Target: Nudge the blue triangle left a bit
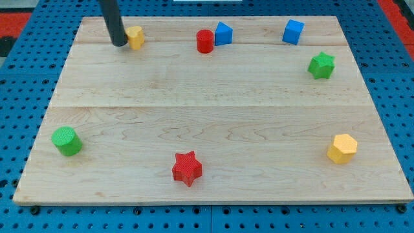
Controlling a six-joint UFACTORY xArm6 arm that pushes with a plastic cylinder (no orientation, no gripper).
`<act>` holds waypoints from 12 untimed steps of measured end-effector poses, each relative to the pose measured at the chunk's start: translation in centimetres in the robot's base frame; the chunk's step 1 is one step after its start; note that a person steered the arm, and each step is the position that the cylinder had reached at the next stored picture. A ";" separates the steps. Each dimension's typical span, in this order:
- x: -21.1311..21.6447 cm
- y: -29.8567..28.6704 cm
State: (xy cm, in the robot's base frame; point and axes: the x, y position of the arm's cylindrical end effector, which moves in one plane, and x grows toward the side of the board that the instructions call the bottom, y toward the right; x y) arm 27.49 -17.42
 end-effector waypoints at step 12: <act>-2.1 25.4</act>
State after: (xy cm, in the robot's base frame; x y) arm 25.38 7.96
